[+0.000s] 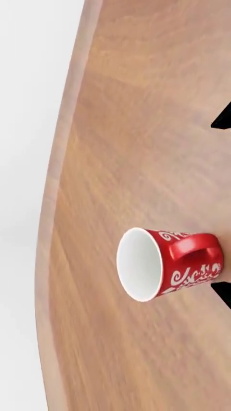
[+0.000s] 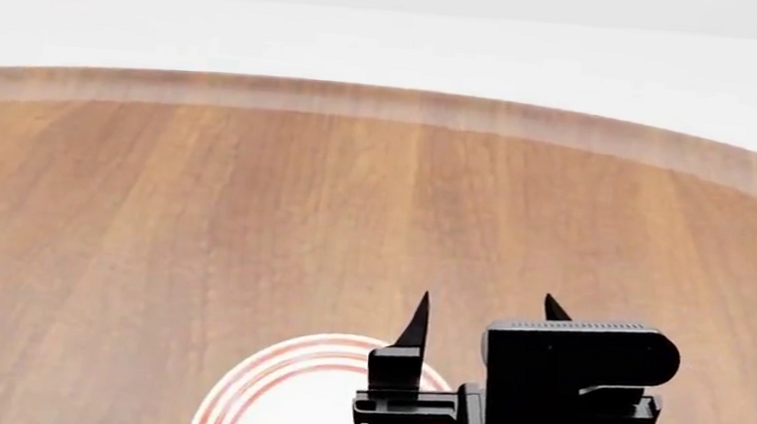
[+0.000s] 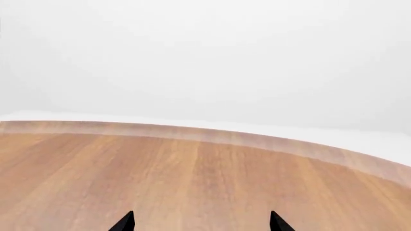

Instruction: Pick up the red mug and put it on the plate

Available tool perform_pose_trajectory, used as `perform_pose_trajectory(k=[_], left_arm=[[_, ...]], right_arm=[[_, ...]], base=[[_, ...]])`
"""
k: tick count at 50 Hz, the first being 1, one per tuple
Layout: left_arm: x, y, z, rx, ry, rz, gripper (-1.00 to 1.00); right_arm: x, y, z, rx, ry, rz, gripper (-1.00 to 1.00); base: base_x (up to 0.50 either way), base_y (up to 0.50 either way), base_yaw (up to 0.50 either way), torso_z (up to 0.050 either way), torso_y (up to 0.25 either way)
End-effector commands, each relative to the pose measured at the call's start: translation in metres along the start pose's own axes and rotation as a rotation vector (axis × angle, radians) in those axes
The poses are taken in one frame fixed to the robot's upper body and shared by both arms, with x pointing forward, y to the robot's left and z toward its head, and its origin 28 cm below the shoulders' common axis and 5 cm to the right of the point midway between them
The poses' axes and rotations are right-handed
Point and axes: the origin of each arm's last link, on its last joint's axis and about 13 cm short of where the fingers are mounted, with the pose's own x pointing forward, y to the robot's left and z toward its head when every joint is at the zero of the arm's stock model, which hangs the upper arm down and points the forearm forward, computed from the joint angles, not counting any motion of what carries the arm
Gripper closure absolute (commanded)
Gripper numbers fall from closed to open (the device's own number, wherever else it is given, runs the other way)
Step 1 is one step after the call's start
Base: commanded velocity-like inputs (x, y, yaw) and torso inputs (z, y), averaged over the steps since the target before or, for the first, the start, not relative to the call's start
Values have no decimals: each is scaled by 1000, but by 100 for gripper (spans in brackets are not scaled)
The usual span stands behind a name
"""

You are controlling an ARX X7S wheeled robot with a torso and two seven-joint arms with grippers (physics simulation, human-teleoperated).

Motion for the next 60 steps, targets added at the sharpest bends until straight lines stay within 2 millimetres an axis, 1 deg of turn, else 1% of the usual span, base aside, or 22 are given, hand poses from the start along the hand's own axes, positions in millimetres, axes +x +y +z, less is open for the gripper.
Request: perform_pose_trajectory(k=[1, 6, 9, 27, 40, 60], left_arm=[[15, 1, 2, 1, 13, 28, -100], [25, 2, 2, 8, 23, 47, -100], [28, 1, 2, 8, 28, 50, -100], [55, 1, -8, 17, 114, 88, -100], [64, 3, -10, -5, 160, 121, -100], [69, 4, -7, -19, 210, 146, -100]], right_arm=[[1, 1, -3, 1, 9, 9, -100], [1, 1, -5, 0, 12, 12, -100], [0, 2, -5, 1, 12, 13, -100], [1, 2, -7, 0, 19, 16, -100], [2, 3, -10, 2, 26, 20, -100], [2, 3, -12, 5, 33, 22, -100]], base=[[0, 0, 0, 0, 0], [0, 0, 0, 0, 0], [0, 0, 0, 0, 0], [0, 0, 0, 0, 0], [0, 0, 0, 0, 0], [0, 0, 0, 0, 0]])
